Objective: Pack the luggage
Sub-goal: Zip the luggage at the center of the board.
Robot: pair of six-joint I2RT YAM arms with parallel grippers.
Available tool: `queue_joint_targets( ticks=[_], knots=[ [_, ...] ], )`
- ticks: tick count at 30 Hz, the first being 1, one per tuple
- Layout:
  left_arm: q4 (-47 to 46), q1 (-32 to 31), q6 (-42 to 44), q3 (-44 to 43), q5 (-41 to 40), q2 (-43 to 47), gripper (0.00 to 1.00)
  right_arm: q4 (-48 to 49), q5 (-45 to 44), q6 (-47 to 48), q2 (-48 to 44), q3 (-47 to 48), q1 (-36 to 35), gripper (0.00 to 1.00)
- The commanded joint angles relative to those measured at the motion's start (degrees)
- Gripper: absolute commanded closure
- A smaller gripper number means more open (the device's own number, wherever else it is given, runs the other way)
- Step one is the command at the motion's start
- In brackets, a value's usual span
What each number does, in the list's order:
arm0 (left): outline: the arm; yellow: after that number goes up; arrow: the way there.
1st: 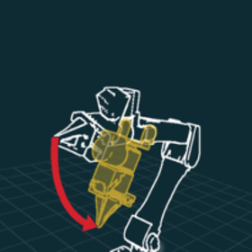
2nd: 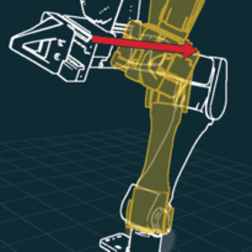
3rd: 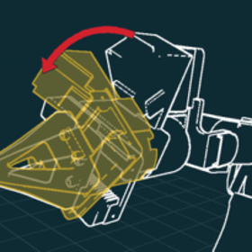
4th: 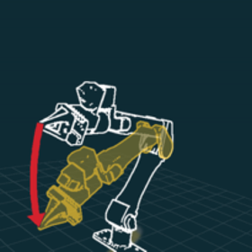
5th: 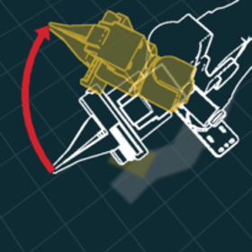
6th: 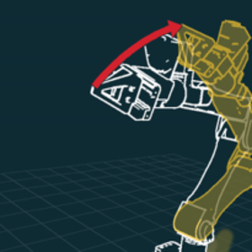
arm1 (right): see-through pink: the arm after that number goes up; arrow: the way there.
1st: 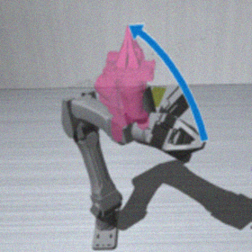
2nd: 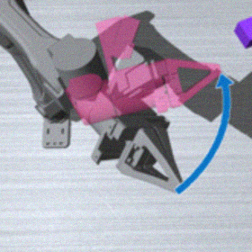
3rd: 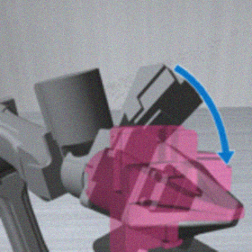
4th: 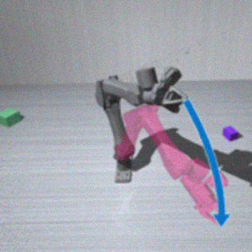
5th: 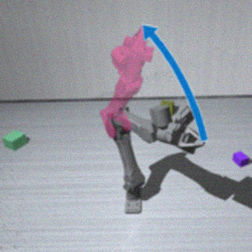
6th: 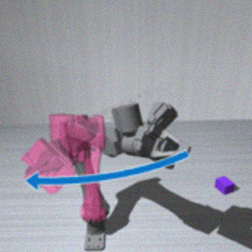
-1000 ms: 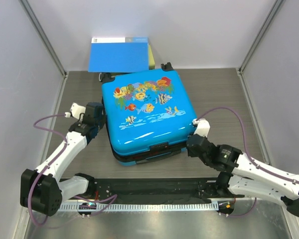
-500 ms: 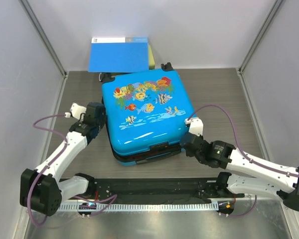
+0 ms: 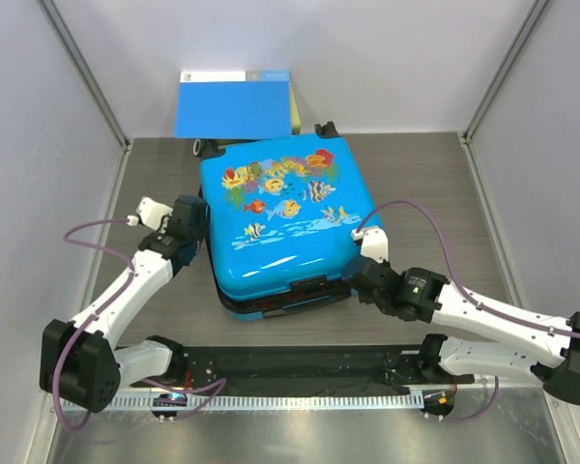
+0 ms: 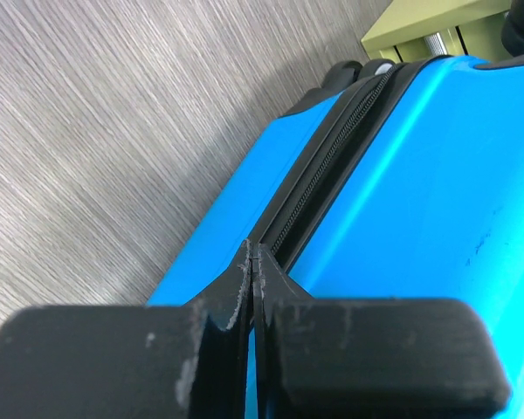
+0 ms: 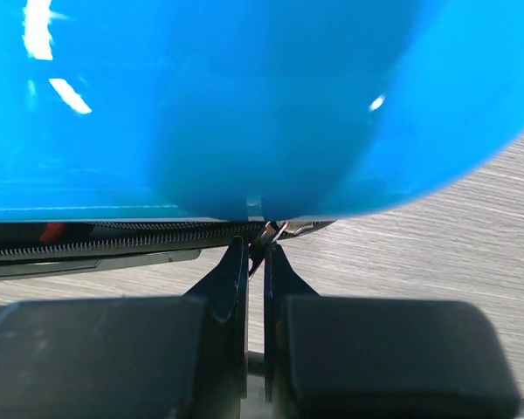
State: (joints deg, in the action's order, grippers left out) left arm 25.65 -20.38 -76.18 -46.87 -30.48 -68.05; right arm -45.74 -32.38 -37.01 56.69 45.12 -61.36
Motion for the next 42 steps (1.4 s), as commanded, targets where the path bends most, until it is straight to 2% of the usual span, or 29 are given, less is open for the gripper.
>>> queue_joint_targets(
  ticks=[1, 13, 22, 26, 27, 28, 31, 32, 34, 39, 42],
  knots=[
    [-10.4, -10.8, 0.2, -2.0, 21.0, -5.7, 1.0, 47.2, 28.8, -3.1, 4.0, 7.0, -6.9, 0.99],
    [-11.2, -13.5, -1.6, -2.1, 19.8, -6.5, 1.0, 48.4, 31.6, -1.4, 8.5, 11.5, -7.5, 0.99],
    [-11.1, -17.1, -4.0, -2.5, 17.4, -7.0, 1.0, 49.0, 31.1, -1.1, 8.4, 11.6, -7.5, 0.99],
    [-11.1, -17.3, -3.1, -3.6, 17.0, -7.5, 1.0, 44.5, 28.6, -1.2, 7.7, 12.9, -7.5, 0.98],
    [-11.1, -17.2, -2.9, -3.6, 16.7, -7.4, 1.0, 42.2, 27.1, -1.3, 7.2, 13.1, -7.6, 0.94],
    [-10.4, -17.2, -2.4, -3.6, 16.5, -6.7, 1.0, 40.9, 26.3, -1.4, 6.8, 13.2, -7.5, 0.84],
    [-7.8, -16.7, -1.3, -3.6, 16.3, -5.6, 1.0, 33.8, 23.9, -1.7, 3.2, 14.0, -7.5, 0.62],
    [-7.3, -16.4, -0.9, -3.1, 16.6, -5.3, 1.0, 32.0, 23.7, -1.9, 1.3, 14.1, -7.5, 0.59],
    [-5.9, -15.7, -0.3, -2.5, 17.2, -4.4, 1.0, 26.2, 22.9, -2.4, -1.2, 14.0, -7.5, 0.47],
    [-1.8, -14.0, 0.5, -0.7, 16.6, 0.3, 0.99, 17.7, 23.7, -3.9, -8.1, 14.6, -7.5, 0.43],
    [0.6, -12.8, 0.9, -0.1, 16.0, 2.7, 0.99, 14.3, 23.5, -3.8, -8.6, 16.0, -7.5, 0.43]
  ],
)
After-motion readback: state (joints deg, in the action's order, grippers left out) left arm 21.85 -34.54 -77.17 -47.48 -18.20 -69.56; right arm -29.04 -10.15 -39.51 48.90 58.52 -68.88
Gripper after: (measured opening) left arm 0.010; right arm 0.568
